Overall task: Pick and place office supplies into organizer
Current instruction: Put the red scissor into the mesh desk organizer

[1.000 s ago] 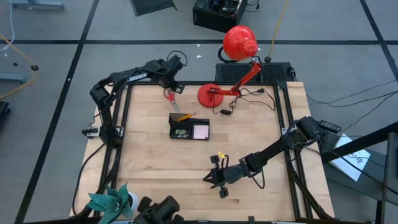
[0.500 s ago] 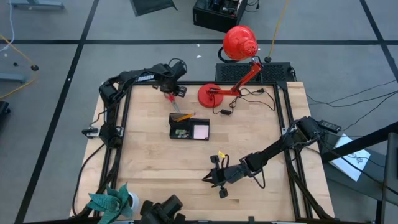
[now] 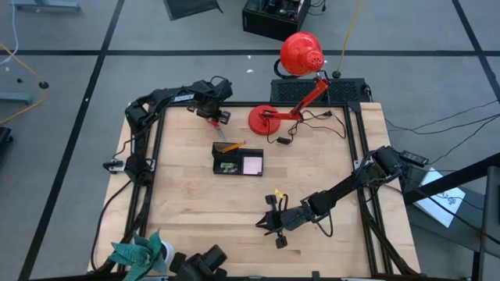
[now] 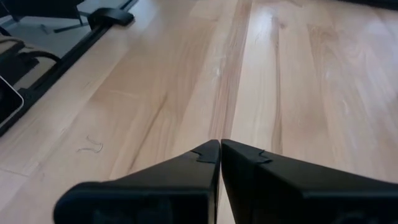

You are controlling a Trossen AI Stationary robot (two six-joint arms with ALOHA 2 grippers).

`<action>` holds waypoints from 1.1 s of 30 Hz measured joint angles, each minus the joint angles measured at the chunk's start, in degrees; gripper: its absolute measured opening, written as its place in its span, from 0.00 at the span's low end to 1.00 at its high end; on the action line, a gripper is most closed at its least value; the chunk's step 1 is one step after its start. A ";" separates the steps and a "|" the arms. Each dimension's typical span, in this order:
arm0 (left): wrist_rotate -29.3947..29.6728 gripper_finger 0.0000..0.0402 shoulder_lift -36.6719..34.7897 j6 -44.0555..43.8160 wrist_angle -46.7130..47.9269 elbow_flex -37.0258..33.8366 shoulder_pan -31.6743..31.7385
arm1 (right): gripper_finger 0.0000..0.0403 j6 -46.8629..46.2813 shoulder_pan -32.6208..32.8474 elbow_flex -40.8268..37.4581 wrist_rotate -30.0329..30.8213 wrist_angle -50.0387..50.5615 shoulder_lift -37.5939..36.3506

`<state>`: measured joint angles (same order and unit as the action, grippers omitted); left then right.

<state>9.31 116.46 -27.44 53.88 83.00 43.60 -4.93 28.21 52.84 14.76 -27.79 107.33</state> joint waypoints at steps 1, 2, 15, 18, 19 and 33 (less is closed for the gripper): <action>-0.34 0.38 0.52 -0.03 0.03 0.02 0.27 | 0.02 -0.12 0.00 0.00 0.00 0.25 0.00; -0.87 0.38 0.82 -0.02 -0.15 0.15 0.43 | 0.02 -0.20 0.02 0.00 -0.01 0.27 0.00; 0.26 0.38 2.93 2.98 -1.57 0.11 0.16 | 0.02 0.00 -0.02 0.00 0.07 -0.30 0.00; -1.26 0.38 1.53 2.68 -3.81 0.02 0.17 | 0.02 0.00 -0.02 -0.02 0.08 -0.67 0.00; -1.85 0.38 1.17 2.69 -5.17 0.02 0.17 | 0.02 0.00 -0.02 -0.02 0.09 -0.80 0.00; -10.30 0.38 -1.69 13.27 -6.53 0.74 1.13 | 0.02 0.02 -0.02 -0.02 0.09 -0.34 0.00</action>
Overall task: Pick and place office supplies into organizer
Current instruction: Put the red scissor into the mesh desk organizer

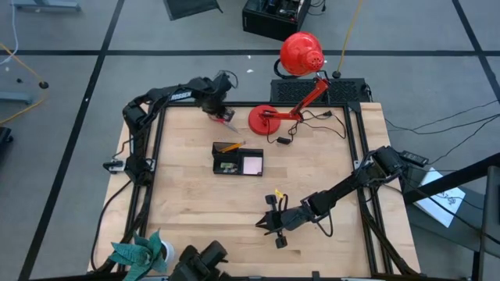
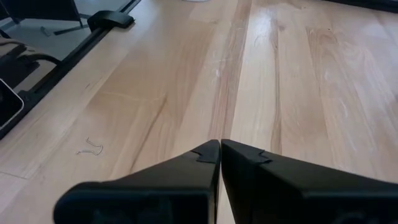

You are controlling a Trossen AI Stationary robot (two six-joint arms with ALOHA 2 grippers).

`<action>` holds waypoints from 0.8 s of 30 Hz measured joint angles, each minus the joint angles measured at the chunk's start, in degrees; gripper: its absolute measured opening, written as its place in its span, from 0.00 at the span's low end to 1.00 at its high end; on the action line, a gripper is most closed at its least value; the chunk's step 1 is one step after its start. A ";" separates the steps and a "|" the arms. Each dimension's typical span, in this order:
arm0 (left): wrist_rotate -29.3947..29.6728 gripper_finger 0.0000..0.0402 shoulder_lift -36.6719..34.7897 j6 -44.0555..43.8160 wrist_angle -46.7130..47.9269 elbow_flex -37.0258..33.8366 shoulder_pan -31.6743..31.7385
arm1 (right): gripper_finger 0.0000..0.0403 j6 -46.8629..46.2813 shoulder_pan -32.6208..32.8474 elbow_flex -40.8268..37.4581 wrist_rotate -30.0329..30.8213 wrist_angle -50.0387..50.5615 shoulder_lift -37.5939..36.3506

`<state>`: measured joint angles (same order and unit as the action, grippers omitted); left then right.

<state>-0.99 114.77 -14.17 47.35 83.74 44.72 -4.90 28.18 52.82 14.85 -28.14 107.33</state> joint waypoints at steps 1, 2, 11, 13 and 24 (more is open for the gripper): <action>-0.78 0.38 0.01 2.56 2.87 1.08 -0.21 | 0.02 0.02 0.00 0.00 0.02 0.20 0.00; -0.92 0.38 0.01 4.77 6.24 2.67 -0.41 | 0.02 0.21 0.00 0.00 0.02 0.30 0.00; 8.93 0.38 -0.29 39.87 26.23 21.58 -5.45 | 0.02 2.63 -0.68 0.00 0.07 0.24 0.02; 11.95 0.38 -0.20 54.19 28.60 24.93 -6.67 | 0.02 2.79 -1.07 0.00 0.24 1.12 0.02; 9.21 0.38 0.48 90.86 30.05 22.81 0.58 | 0.02 -2.08 -6.48 -3.74 5.95 -1.13 -0.47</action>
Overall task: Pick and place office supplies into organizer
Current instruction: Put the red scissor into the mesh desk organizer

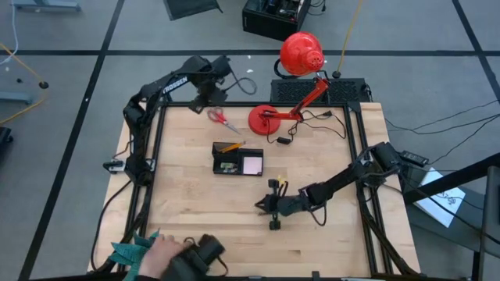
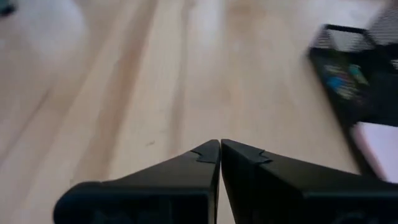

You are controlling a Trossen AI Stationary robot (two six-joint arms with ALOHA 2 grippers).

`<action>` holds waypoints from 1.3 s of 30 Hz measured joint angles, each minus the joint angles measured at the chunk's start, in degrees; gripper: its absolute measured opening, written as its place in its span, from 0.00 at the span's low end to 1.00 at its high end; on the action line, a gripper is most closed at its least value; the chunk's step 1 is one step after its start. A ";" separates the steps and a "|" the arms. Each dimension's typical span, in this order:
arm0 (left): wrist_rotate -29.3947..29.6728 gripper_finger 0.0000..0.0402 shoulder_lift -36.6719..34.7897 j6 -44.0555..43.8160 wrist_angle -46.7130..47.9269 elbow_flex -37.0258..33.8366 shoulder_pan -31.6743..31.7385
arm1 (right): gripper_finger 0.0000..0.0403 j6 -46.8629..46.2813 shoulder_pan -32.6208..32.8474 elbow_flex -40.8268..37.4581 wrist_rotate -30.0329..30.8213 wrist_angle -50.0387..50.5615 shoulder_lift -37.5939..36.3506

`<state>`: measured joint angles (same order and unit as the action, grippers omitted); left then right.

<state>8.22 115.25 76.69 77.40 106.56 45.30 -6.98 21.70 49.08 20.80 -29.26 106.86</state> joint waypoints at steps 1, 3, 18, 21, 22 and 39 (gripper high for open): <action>-0.40 0.38 0.07 1.14 0.19 -1.73 1.10 | 0.02 -0.75 -0.57 -1.12 0.02 -2.28 -0.07; -0.62 0.38 0.10 3.74 0.77 -4.23 2.81 | 0.02 -1.64 -1.35 -3.50 0.15 -8.23 -0.10; 0.32 0.38 0.01 11.19 -6.55 -6.57 -0.93 | 0.02 -2.16 -1.18 -8.24 -0.03 -18.46 -0.17; -1.31 0.38 0.01 11.51 -10.85 -6.57 -2.51 | 0.02 -1.04 -0.89 -8.24 -0.08 -18.46 -0.17; -2.05 0.38 -0.01 11.43 -12.23 -6.57 -2.76 | 0.02 -0.99 -0.82 -8.24 -0.10 -18.46 -0.17; -4.25 0.38 7.18 6.80 -13.47 -6.51 -1.30 | 0.02 -1.31 -0.69 -8.24 -2.97 -16.84 -0.19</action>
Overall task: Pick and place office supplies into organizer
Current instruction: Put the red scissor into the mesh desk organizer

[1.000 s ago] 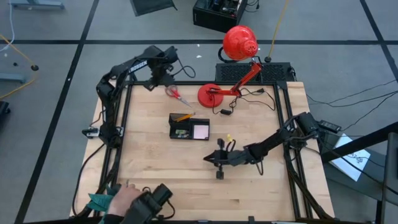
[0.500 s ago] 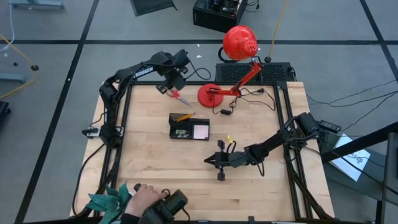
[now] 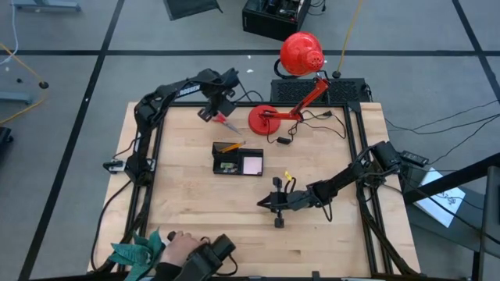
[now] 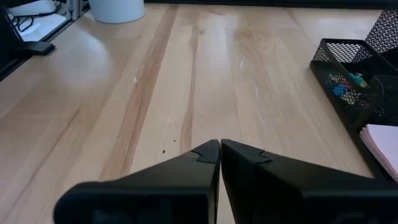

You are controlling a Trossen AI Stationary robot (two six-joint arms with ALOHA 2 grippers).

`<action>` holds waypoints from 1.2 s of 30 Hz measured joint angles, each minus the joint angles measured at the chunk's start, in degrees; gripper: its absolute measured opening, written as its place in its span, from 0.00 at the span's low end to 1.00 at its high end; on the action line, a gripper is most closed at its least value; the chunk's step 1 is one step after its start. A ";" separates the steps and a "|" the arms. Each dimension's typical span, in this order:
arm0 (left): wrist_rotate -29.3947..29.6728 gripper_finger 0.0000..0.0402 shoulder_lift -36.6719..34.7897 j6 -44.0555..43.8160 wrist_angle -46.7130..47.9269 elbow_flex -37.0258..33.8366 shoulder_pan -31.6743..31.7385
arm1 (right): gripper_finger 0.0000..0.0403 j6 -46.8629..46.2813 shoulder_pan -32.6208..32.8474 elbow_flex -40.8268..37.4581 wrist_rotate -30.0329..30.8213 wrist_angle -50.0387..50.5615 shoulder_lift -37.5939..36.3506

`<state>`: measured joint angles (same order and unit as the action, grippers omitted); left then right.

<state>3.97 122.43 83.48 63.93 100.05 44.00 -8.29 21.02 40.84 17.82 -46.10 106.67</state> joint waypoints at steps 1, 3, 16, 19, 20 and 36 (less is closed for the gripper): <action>-0.02 0.38 0.00 -0.01 1.37 -0.05 0.18 | 0.02 -0.02 -0.02 0.00 0.00 0.07 0.00; 0.06 0.38 0.00 0.00 3.10 -0.58 0.68 | 0.02 -0.24 -0.02 0.00 0.00 0.08 0.00; 2.79 0.38 0.09 0.10 -0.44 -1.97 1.85 | 0.02 -0.68 0.00 0.00 0.02 0.28 0.00; 2.78 0.38 0.09 2.20 -1.18 -1.97 1.87 | 0.02 -0.68 0.00 0.00 0.02 0.28 0.00; 2.30 0.38 0.09 2.64 -1.08 -1.97 1.89 | 0.02 -0.68 -0.01 0.00 0.02 0.28 0.00; 1.46 0.38 0.91 2.65 -1.76 -1.95 -0.44 | 0.02 -0.68 -0.02 0.00 0.04 0.49 0.00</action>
<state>5.43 123.35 86.13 62.17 98.10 43.55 -8.97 20.99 40.84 17.87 -45.60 106.67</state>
